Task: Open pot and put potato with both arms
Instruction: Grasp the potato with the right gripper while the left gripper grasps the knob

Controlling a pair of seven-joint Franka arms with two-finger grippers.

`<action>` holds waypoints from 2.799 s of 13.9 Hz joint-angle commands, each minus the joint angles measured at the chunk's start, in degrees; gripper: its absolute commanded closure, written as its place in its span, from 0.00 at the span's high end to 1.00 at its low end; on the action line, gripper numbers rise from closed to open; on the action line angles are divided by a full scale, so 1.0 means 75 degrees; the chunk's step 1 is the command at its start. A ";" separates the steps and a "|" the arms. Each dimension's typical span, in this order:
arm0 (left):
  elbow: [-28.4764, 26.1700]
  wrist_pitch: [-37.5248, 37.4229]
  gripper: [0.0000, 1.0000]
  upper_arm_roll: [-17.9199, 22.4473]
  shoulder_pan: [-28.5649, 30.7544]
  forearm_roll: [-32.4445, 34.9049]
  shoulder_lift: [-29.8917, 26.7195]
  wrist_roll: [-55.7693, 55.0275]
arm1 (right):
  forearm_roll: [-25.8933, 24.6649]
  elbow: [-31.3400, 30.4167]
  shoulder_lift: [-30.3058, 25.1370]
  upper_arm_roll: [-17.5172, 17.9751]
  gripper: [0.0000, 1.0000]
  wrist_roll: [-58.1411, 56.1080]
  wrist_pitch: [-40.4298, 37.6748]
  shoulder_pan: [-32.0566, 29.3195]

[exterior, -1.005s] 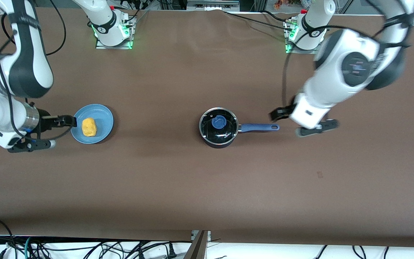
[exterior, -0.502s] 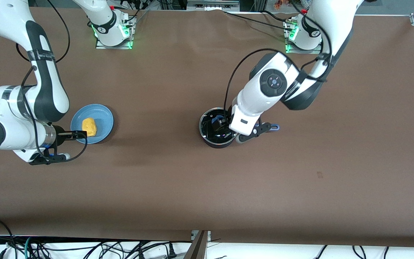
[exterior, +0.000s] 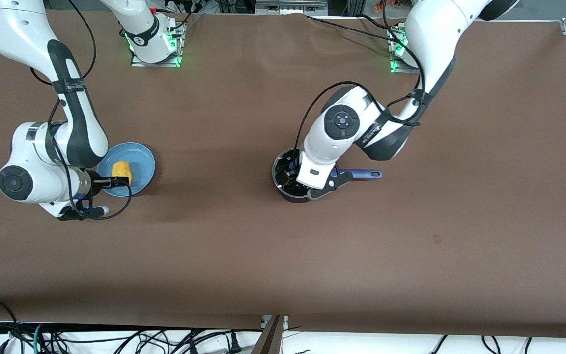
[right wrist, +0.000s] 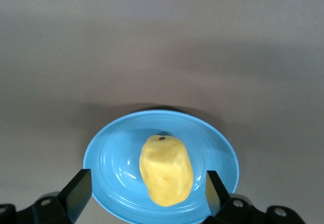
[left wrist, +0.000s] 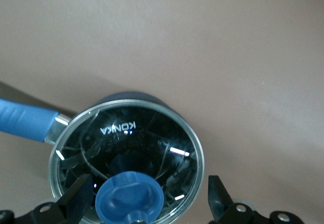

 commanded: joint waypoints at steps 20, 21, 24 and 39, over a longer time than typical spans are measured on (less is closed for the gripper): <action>-0.0310 -0.0181 0.80 0.0047 -0.0367 0.0214 0.0092 -0.0184 | 0.0009 -0.1783 -0.0190 -0.0197 0.42 -0.1180 0.1729 -0.0115; -0.0310 -0.0181 0.77 0.0047 -0.0367 0.0214 0.0092 -0.0184 | 0.0009 -0.1783 -0.0190 -0.0197 0.41 -0.1157 0.1717 -0.0115; -0.0310 -0.0181 0.66 0.0059 -0.0367 0.0214 0.0150 -0.0137 | 0.0009 -0.1748 -0.0225 -0.0162 0.39 -0.1086 0.1658 -0.0115; 0.0286 -0.1784 0.00 0.0000 -0.0016 0.0109 -0.0634 0.0377 | 0.0279 -0.0096 -0.0472 0.0411 0.37 0.0058 -0.0215 -0.0056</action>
